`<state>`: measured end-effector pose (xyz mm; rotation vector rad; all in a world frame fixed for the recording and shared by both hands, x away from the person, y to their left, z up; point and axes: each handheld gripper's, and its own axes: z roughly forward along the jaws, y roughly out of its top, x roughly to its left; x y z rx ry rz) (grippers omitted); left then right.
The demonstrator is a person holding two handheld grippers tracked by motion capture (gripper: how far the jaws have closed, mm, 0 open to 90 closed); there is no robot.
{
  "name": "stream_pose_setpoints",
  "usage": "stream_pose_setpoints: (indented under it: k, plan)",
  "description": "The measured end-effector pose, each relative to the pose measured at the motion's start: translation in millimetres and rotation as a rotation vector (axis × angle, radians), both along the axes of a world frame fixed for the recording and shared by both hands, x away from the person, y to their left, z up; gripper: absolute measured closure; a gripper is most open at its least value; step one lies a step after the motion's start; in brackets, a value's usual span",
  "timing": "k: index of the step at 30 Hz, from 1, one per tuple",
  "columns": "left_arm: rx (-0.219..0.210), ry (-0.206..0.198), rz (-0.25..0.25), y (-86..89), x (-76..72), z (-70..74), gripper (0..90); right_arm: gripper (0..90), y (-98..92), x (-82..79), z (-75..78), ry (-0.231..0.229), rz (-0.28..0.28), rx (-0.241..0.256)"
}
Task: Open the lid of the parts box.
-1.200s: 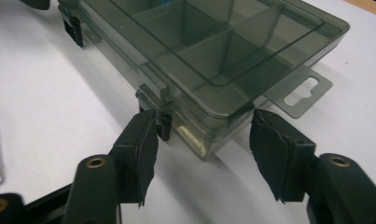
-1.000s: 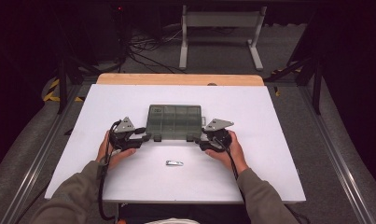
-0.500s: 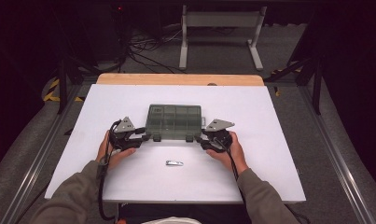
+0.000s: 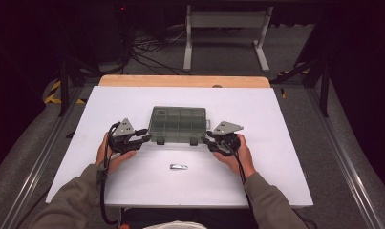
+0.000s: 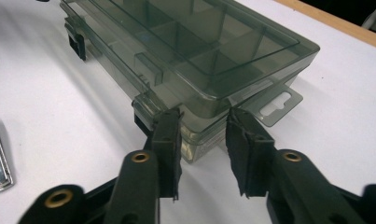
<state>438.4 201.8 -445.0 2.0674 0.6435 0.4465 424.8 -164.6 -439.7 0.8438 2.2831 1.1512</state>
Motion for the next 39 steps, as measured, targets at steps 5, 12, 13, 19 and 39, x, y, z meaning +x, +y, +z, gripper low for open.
stream_pose_setpoints:
  k: [5,12,13,19,39]
  plan:
    - [0.002,-0.008,0.003,2.4,-0.4,2.7,75.7,74.6,0.9,-1.5,2.2,-0.022,0.008,-0.006]
    - [0.01,0.002,0.002,2.2,-1.3,3.2,79.3,83.1,1.6,-2.8,3.8,-0.046,0.016,-0.01]
    - [0.01,0.002,0.002,2.2,-1.3,3.2,80.8,83.1,1.6,-2.8,3.8,-0.046,0.016,-0.01]
    - [0.031,0.006,-0.006,-1.4,1.1,0.6,89.3,90.0,1.3,-3.3,4.5,-0.066,0.016,-0.004]
    - [-0.004,-0.076,0.067,1.0,2.1,1.6,72.1,65.0,-1.0,0.7,2.9,-0.121,-0.049,-0.014]
